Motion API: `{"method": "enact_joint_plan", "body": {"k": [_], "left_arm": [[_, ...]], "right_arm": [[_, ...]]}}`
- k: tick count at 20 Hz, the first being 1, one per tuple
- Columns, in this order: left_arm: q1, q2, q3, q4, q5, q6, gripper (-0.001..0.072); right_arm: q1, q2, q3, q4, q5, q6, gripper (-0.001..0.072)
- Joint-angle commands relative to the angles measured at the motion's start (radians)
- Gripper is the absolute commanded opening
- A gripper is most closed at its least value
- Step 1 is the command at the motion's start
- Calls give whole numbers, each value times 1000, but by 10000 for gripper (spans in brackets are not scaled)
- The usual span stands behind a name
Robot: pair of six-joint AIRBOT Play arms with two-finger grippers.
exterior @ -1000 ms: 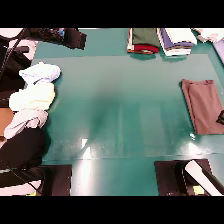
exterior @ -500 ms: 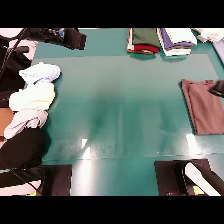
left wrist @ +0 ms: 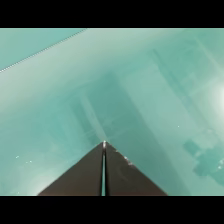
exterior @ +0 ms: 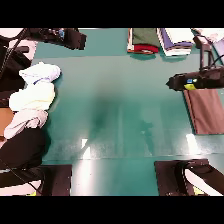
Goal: Fold the shirts.
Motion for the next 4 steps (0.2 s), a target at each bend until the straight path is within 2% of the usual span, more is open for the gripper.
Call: {"method": "enact_joint_plan", "body": {"k": [1,4], "left_arm": [[0,0,0,0,2,0,35],[0,0,0,0,2,0,34]], "right_arm": [[61,0,2,7,-8,-12,17],[61,-1,2,7,-6,-12,17]]}}
